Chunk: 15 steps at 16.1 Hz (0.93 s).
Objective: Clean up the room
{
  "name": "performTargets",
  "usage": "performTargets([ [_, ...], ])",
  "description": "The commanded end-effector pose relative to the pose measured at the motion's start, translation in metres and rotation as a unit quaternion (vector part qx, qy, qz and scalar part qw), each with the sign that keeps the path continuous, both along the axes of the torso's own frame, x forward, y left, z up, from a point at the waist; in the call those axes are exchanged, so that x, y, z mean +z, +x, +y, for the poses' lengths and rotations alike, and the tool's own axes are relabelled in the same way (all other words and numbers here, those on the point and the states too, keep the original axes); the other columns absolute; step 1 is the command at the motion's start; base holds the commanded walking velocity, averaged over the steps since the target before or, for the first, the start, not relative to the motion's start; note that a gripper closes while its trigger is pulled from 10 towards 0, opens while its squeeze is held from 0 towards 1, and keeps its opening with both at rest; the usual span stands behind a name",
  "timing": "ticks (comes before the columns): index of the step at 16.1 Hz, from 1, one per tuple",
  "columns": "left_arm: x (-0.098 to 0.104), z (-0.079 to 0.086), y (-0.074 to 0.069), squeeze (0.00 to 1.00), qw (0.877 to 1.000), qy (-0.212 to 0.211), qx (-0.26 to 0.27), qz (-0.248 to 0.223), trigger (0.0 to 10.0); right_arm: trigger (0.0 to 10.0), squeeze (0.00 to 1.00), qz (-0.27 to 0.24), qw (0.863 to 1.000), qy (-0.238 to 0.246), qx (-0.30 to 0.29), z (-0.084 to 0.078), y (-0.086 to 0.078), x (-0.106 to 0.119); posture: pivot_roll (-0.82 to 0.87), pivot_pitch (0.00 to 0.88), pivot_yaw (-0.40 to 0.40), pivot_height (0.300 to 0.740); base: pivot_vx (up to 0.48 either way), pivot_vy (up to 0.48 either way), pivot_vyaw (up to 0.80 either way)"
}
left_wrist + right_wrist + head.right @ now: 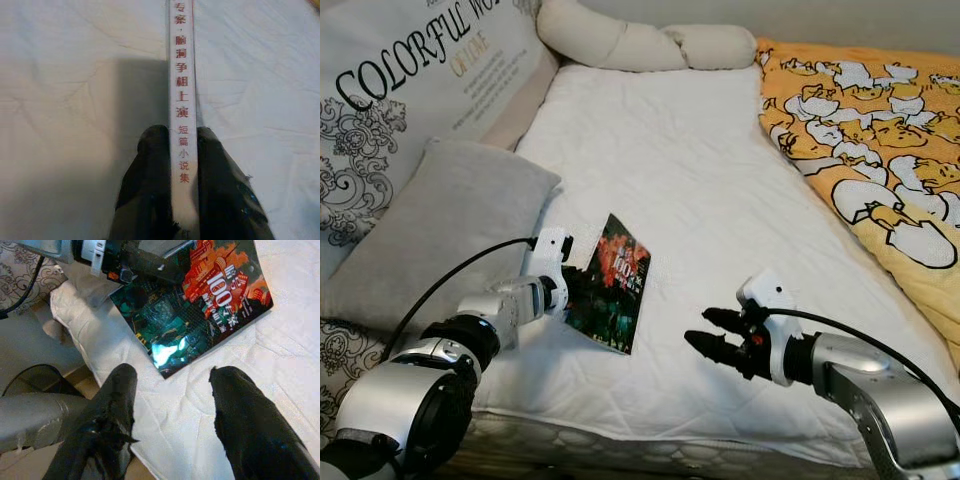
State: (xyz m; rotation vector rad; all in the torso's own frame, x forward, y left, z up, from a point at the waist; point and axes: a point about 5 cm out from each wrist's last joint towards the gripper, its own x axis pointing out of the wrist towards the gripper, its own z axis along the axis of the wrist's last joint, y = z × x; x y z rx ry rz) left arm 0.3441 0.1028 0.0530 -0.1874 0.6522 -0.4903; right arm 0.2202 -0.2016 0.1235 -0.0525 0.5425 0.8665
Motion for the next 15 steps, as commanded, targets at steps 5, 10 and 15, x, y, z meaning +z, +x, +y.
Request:
performTargets([
  [5, 0.007, 0.006, 0.007, 1.0, 0.996, 0.071, -0.016, -0.042, 10.0, 10.0, 0.0, -0.002, 1.0, 0.0, 0.0, 0.007, -0.002, 0.002, -0.26, 0.0, 0.047, 0.74, 0.0, 0.0, 0.0],
  [10, 0.016, 0.023, 0.016, 0.0, 0.975, 0.19, -0.032, -0.111, 10.0, 10.0, 0.0, -0.001, 1.0, 0.001, -0.002, 0.008, 0.0, 0.003, -0.24, 0.0, 0.05, 0.74, 0.0, 0.0, 0.0],
  [15, 0.024, 0.039, 0.021, 0.0, 0.954, 0.257, -0.042, -0.152, 10.0, 10.0, 0.0, -0.008, 1.0, 0.005, -0.015, 0.011, 0.004, -0.001, -0.2, 0.0, 0.051, 0.74, 0.0, 0.0, 0.0],
])
